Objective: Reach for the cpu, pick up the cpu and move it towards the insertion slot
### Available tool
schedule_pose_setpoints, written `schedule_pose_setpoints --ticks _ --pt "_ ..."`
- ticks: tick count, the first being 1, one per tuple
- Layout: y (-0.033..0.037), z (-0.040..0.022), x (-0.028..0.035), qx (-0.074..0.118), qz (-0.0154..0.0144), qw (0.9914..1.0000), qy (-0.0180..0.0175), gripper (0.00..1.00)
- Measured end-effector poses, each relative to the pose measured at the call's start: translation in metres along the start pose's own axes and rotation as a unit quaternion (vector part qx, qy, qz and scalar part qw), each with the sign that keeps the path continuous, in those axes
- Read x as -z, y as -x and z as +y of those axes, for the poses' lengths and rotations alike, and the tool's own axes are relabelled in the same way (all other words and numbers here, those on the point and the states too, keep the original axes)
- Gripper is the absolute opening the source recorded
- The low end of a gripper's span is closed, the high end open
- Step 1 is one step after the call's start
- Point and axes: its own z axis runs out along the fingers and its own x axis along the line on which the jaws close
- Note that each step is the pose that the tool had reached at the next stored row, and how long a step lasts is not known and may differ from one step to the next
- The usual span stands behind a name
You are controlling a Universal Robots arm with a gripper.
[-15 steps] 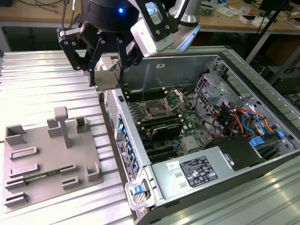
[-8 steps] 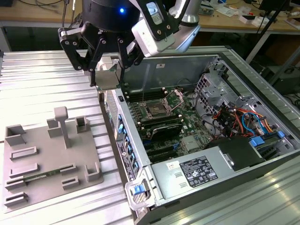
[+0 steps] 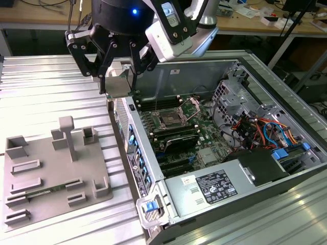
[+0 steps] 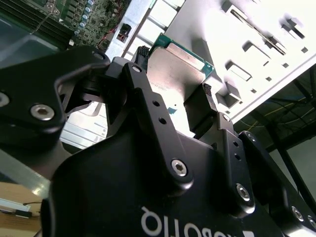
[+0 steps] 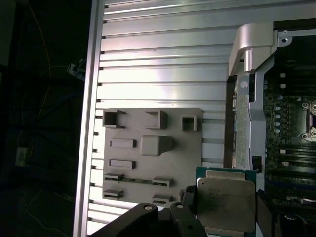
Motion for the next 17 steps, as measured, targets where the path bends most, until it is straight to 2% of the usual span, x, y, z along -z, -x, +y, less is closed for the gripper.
schedule_pose_setpoints --ticks 17 --pt "0.0066 -0.0003 0.0001 0.000 0.0000 1.00000 0.0000 0.55"
